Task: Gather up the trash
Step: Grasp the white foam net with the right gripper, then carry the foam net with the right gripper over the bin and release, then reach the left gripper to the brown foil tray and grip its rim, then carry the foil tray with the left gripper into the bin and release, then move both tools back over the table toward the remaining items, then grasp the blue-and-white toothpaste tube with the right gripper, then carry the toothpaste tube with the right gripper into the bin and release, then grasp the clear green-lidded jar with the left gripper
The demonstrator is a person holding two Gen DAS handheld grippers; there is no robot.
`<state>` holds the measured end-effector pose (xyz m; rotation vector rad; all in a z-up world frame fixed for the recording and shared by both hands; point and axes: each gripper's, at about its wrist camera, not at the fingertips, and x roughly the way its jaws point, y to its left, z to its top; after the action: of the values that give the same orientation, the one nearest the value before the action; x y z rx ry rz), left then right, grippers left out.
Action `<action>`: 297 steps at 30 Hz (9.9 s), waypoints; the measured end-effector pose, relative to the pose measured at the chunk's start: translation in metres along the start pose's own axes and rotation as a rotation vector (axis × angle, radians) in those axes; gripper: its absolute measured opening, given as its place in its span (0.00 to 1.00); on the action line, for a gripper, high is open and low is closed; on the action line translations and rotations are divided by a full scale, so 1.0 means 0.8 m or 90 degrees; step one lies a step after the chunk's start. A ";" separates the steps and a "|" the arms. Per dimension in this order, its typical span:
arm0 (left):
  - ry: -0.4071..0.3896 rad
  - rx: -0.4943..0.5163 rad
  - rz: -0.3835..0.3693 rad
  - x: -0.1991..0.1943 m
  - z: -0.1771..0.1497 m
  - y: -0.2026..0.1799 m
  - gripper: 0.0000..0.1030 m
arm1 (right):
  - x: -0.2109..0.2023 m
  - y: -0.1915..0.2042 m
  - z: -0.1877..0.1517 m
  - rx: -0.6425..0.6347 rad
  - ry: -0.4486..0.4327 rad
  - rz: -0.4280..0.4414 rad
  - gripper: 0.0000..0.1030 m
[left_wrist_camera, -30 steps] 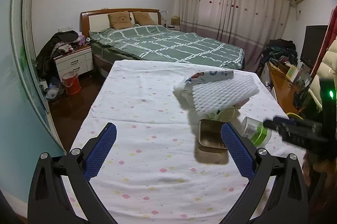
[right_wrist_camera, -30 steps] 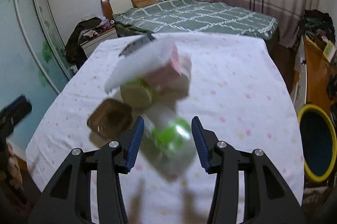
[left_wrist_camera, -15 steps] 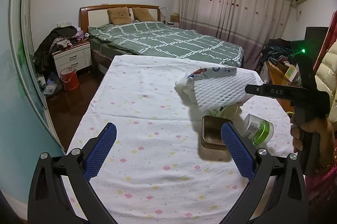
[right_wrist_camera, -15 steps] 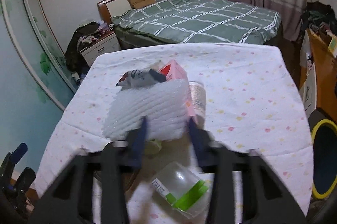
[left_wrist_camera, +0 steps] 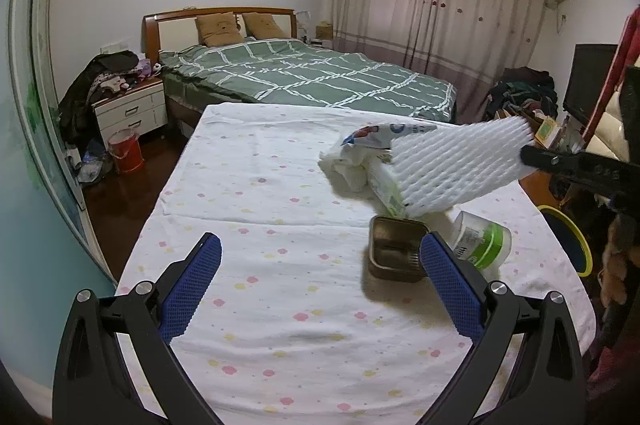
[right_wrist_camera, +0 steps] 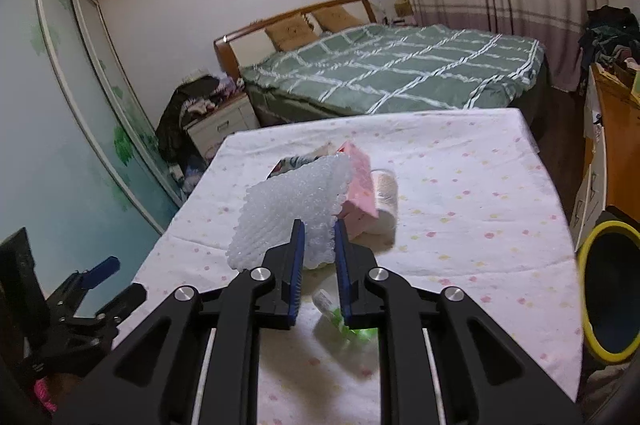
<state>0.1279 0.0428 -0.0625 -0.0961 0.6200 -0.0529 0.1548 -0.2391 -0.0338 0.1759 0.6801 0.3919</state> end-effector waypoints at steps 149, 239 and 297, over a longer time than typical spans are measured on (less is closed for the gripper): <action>0.167 0.331 -0.361 0.180 0.023 -0.578 0.92 | -0.243 -0.370 -0.219 0.343 -0.074 -0.407 0.46; 0.069 0.020 -0.094 0.040 0.011 -0.061 0.95 | -0.046 -0.055 0.009 -0.090 -0.059 -0.042 0.08; 0.220 0.209 -0.208 0.192 -0.004 -0.214 0.95 | -0.097 -0.379 -0.136 0.263 -0.012 -0.302 0.32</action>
<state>0.2477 -0.1400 -0.1356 0.1337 0.9278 -0.4943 0.1195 -0.5438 -0.1586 0.3989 0.7531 -0.2101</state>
